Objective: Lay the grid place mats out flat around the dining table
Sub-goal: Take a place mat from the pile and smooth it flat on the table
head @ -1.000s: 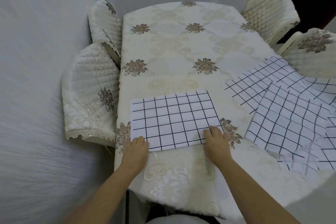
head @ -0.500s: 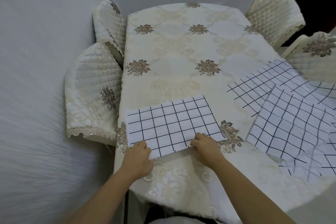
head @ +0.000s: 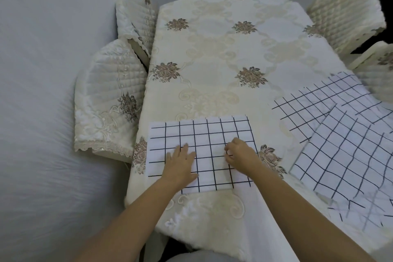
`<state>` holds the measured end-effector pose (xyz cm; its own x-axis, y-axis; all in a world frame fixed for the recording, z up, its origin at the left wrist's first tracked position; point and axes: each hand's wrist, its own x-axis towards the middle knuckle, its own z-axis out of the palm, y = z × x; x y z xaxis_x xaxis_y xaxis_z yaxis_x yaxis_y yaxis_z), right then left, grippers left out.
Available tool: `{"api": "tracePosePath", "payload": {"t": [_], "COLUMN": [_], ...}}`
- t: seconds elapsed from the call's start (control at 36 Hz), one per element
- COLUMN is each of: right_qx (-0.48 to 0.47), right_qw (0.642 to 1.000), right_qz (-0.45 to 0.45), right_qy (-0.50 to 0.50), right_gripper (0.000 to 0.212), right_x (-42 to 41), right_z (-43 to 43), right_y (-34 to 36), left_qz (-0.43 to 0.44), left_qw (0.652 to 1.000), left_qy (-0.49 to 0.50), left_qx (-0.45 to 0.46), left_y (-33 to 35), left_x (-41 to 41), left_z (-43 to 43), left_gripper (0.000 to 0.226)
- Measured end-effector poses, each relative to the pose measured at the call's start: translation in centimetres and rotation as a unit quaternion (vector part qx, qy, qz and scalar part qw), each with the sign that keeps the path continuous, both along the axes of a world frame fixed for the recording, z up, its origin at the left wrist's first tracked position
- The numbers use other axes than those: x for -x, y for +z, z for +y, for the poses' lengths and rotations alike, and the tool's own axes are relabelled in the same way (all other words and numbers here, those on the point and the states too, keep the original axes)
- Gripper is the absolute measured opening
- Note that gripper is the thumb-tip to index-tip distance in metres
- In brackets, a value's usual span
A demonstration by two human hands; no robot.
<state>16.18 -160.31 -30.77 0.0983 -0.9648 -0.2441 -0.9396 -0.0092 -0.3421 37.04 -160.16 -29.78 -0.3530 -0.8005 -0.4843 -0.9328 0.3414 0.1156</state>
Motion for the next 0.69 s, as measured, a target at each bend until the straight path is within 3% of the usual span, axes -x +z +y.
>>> {"api": "tracePosePath", "payload": {"t": [0.14,0.36,0.69], "right_qx": [-0.023,-0.045,-0.032], "right_qw": [0.999,0.997,0.996], "right_qz": [0.026,0.066,0.079], "right_qy": [-0.018,-0.019,0.002], "right_gripper": [0.036,0.039,0.037], "right_x": [2.3,5.0,4.2], "right_z": [-3.9,-8.5,-11.2], "right_y": [0.7,0.9,0.2], "left_qz": [-0.025,-0.050,-0.021], "left_qw": [0.999,0.998,0.995], "left_qy": [-0.006,0.027,0.067], "left_qx": [-0.021,-0.037,-0.071], "left_y": [0.0,-0.7,-1.4], "left_x": [2.3,5.0,4.8], "left_z": [-1.6,-4.2,-6.2], "left_gripper": [0.086,0.095,0.107]}}
